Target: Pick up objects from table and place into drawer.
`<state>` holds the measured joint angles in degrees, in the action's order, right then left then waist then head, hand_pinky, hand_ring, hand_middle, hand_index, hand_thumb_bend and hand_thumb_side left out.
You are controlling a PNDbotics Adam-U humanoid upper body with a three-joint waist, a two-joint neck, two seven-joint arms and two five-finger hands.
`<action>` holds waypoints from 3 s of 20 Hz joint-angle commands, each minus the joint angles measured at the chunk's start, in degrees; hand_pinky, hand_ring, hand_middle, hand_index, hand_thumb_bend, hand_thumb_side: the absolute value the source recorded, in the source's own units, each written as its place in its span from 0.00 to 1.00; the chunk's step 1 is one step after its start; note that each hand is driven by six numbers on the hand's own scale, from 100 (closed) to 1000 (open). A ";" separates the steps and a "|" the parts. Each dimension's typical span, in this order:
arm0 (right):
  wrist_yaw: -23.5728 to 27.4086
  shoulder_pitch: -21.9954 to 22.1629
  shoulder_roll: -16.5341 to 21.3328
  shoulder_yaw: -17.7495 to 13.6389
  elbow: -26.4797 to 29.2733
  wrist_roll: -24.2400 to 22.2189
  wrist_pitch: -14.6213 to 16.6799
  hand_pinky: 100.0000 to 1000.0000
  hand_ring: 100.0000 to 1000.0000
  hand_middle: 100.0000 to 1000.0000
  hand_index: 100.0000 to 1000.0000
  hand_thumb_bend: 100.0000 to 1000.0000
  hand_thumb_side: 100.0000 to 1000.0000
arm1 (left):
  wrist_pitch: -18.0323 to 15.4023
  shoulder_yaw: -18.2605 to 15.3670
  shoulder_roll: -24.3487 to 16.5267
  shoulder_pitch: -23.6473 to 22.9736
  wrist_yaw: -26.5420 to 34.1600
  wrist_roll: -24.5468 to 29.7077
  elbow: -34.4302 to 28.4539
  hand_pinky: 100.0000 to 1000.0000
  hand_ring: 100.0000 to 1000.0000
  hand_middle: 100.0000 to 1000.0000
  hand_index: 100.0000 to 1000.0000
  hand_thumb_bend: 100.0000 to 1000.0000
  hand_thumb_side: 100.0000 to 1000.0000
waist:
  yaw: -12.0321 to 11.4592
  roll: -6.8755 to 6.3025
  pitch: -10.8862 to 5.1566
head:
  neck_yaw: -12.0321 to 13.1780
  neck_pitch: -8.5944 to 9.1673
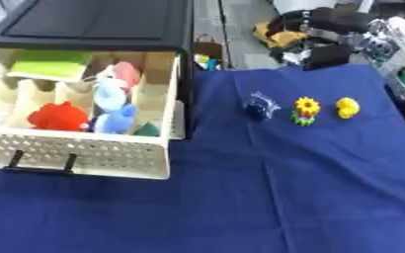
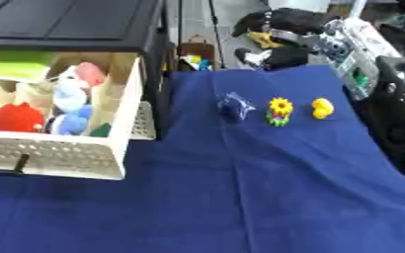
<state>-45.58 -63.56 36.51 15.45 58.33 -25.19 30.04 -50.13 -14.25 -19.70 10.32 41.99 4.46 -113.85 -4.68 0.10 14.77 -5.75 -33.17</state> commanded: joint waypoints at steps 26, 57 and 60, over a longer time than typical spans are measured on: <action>-23.41 -4.27 -7.21 -2.07 -10.43 -8.66 -10.48 0.70 0.84 0.73 0.89 0.09 1.00 | 0.90 -0.18 -2.30 0.64 0.44 -0.61 -0.75 0.55 0.69 0.72 0.86 0.14 1.00 | -0.11 0.45 -2.14 | -0.35 -0.38; -27.49 -4.81 -13.51 -4.93 -20.34 -8.17 -14.59 0.71 0.88 0.67 0.94 0.35 1.00 | 1.64 -0.17 -1.90 1.01 0.12 -1.02 -0.75 0.55 0.69 0.70 0.86 0.13 1.00 | 0.12 0.33 -1.88 | -1.09 -0.30; -28.95 -4.66 -13.97 -5.23 -21.04 -7.55 -15.05 0.72 0.87 0.68 0.94 0.36 1.00 | 1.71 -0.08 -1.75 1.13 0.00 -0.97 -0.75 0.55 0.69 0.70 0.86 0.13 1.00 | 0.00 0.32 -1.66 | -1.21 -0.17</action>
<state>-73.55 -67.04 21.86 10.78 37.15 -33.21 15.17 -48.63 -14.26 -20.20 10.85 42.26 3.43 -113.85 -4.63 0.63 13.95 -6.79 -33.66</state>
